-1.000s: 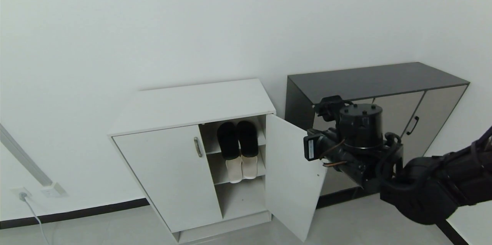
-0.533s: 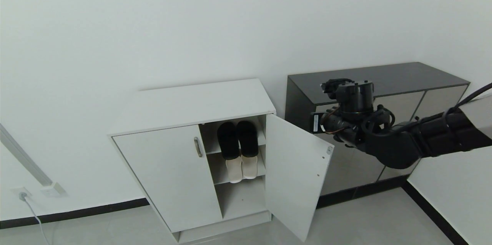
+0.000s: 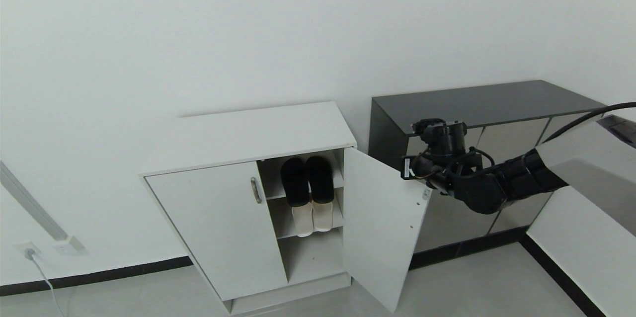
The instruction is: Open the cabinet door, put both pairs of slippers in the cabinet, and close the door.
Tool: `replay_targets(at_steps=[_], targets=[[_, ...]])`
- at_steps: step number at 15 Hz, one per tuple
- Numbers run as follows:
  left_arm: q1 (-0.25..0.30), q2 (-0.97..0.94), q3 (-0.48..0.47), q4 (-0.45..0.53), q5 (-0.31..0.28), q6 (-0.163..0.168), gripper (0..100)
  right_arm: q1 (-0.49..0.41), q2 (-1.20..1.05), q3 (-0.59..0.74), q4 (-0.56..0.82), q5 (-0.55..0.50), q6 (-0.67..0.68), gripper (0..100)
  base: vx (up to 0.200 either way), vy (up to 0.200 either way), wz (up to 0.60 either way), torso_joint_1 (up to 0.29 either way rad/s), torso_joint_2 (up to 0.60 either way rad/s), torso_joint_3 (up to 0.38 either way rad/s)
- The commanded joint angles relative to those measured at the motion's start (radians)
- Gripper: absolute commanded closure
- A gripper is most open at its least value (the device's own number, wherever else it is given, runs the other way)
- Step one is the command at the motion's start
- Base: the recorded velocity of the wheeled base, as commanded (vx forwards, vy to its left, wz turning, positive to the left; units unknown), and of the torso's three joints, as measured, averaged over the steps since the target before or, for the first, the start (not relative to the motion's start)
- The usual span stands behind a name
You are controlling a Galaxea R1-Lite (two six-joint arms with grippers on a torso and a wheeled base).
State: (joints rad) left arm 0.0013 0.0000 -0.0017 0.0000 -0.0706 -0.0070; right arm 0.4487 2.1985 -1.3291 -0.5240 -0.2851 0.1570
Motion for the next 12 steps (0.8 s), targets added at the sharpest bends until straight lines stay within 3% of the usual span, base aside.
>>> replay_targets(at_steps=[1,8,12], targets=[[0.0,0.002,0.0,0.0,0.0,-0.001,100,-0.005,0.035,-0.01,-0.002,0.001,-0.001,100,0.0,0.0,0.0,0.0,0.0,0.0],[0.0,0.002,0.0,0.0,0.0,-0.001,100,-0.013,0.061,-0.012,-0.002,0.001,-0.001,100,0.0,0.0,0.0,0.0,0.0,0.0],[0.0,0.0,0.0,0.0,0.0,-0.001,100,0.025,0.033,0.054,-0.007,0.001,-0.002,100,0.0,0.0,0.0,0.0,0.0,0.0]])
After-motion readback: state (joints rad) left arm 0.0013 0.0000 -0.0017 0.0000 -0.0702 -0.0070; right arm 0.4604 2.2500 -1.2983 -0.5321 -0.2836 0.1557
